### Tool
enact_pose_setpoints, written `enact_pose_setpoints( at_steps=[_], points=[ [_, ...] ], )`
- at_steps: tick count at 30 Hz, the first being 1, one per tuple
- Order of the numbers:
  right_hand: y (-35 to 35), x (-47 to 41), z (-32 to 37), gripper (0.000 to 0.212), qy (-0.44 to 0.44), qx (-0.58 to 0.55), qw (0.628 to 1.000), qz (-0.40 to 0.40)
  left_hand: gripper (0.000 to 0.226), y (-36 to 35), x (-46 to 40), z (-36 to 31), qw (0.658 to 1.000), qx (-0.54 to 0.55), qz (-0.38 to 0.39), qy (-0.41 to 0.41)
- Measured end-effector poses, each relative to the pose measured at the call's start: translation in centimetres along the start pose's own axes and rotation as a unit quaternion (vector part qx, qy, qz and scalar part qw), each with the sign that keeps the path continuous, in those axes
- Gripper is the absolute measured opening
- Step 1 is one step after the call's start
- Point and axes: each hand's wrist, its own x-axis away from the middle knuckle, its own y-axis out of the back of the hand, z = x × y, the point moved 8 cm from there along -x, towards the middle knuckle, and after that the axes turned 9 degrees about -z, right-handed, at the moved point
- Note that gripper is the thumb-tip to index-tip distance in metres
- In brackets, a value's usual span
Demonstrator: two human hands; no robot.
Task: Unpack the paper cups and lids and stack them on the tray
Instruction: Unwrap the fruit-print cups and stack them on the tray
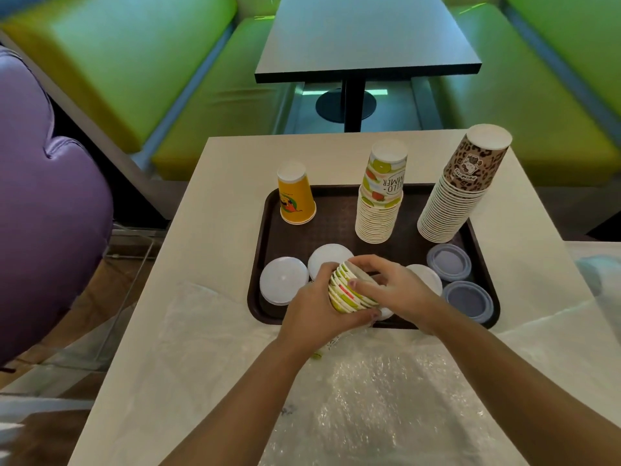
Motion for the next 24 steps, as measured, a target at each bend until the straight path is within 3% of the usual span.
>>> enact_pose_setpoints(
  at_steps=[5,16,18,21,24],
  points=[
    [0.6,-0.1,0.8,0.047,0.049,0.044,0.998,-0.01,0.07,0.3,-0.3,-0.4,1.0,-0.009,-0.005,-0.011],
    [2.9,-1.1,1.8,0.027,0.104,-0.044,0.991,-0.066,0.063,0.6,-0.7,0.1,1.0,0.015,0.004,-0.014],
    [3.3,-1.4,2.2,0.031,0.12,-0.045,0.991,-0.041,0.063,0.8,-0.7,0.3,1.0,0.022,0.002,-0.007],
    [2.9,-1.1,3.3,0.044,0.191,0.029,0.98,0.035,0.059,1.0,-1.0,0.2,0.999,0.035,0.003,-0.003],
    [2.8,-0.1,4.6,0.06,0.301,0.202,0.929,0.068,0.056,1.2,-1.3,-0.1,0.999,0.048,-0.001,-0.002]
  ],
)
